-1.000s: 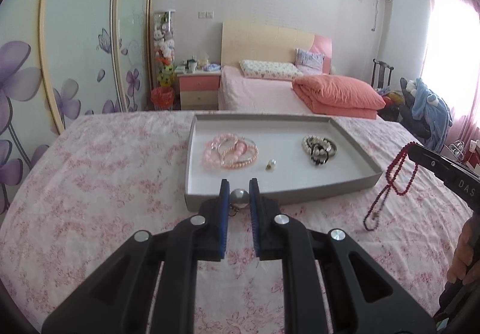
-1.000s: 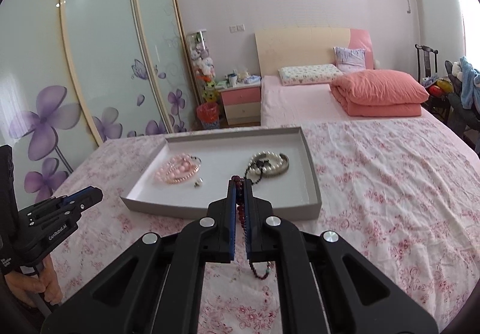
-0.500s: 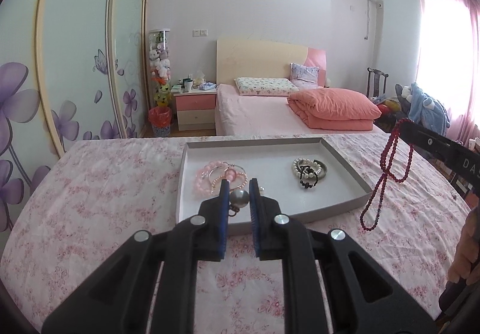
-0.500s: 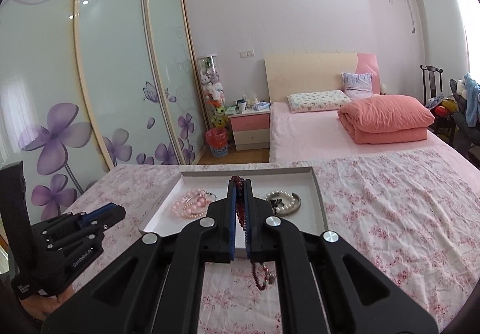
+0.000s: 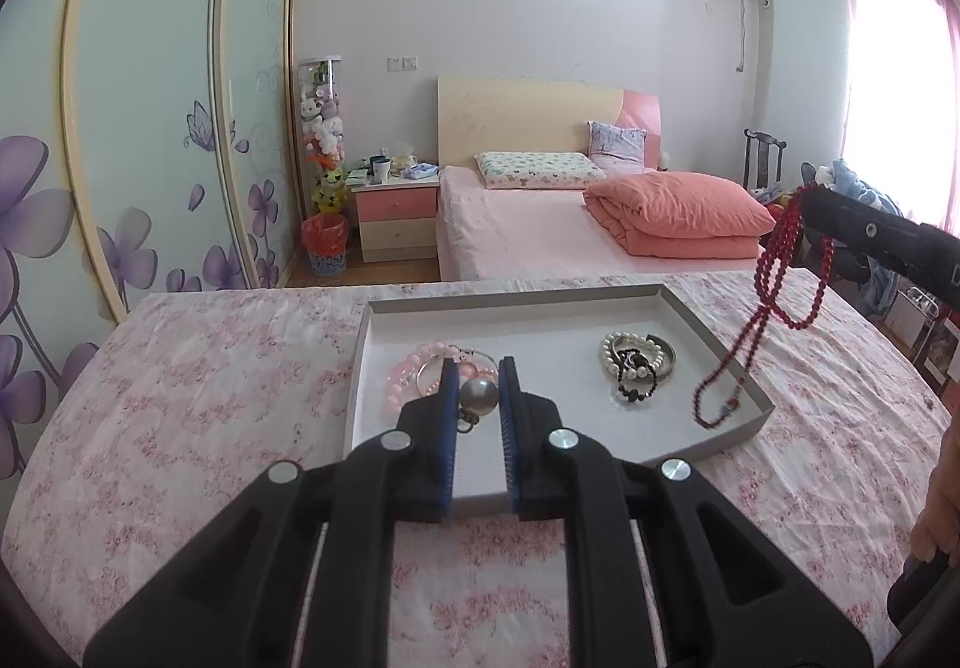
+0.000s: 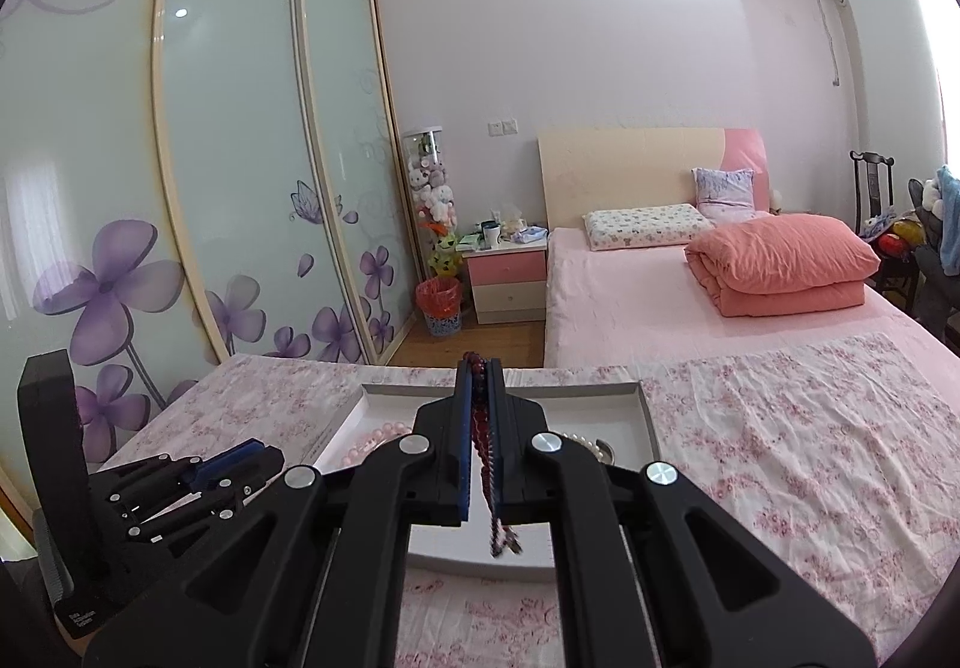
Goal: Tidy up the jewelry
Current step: 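Lower the necklace and pearl into the tray and open both grippers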
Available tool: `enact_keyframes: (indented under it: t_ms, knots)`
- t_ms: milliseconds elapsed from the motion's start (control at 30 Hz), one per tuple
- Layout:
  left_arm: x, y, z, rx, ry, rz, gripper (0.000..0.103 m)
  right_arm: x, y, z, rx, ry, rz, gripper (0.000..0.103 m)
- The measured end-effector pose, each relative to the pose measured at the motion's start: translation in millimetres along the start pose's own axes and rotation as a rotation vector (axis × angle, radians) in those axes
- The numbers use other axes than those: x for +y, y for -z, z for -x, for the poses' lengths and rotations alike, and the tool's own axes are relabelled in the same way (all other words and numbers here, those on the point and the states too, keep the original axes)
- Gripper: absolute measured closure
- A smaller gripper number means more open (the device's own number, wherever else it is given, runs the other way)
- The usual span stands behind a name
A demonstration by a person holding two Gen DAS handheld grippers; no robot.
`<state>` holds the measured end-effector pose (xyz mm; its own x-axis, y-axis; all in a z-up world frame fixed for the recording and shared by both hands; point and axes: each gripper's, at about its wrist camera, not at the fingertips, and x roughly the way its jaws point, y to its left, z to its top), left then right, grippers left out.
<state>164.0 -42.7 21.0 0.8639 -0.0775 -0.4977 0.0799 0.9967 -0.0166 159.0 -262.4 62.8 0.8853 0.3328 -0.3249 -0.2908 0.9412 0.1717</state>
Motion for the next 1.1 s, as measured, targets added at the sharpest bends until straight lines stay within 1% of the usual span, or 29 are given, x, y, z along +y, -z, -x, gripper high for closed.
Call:
enact_keyframes:
  t_ms: [200,400,533,567,600,667,900,933,967,1033,1100]
  knots:
    - [5,-12,-32,0.025,0.026,0.015,0.089,-6,-1,-27,0.023,0.017,-0.003,0.098]
    - [7,-17,-66,0.066,0.044,0.036,0.089,-16,4,-61,0.066,0.038,-0.027,0.098]
    - [7,-14,-84,0.090,0.038,0.036,0.089,-25,15,-82,0.138,0.058,-0.034,0.096]
    - [8,-14,-86,0.094,0.038,0.036,0.089,-28,18,-83,0.148,0.060,-0.042,0.089]
    - [8,-13,-89,0.096,0.038,0.035,0.089,-31,21,-83,0.148,0.070,-0.050,0.073]
    - [7,-12,-93,0.101,0.037,0.033,0.089,-37,23,-82,0.138,0.084,-0.062,0.057]
    - [2,-9,-114,0.136,0.032,0.032,0.088,-49,31,-80,0.158,0.109,-0.084,0.057]
    - [2,-9,-116,0.140,0.030,0.037,0.084,-49,31,-81,0.161,0.109,-0.085,0.057]
    - [3,-9,-118,0.144,0.031,0.048,0.075,-50,33,-80,0.164,0.112,-0.086,0.057]
    - [8,-11,-116,0.139,0.034,0.074,0.067,-51,35,-79,0.169,0.113,-0.084,0.057]
    - [13,-13,-110,0.124,0.038,0.086,0.065,-50,36,-77,0.170,0.116,-0.082,0.057]
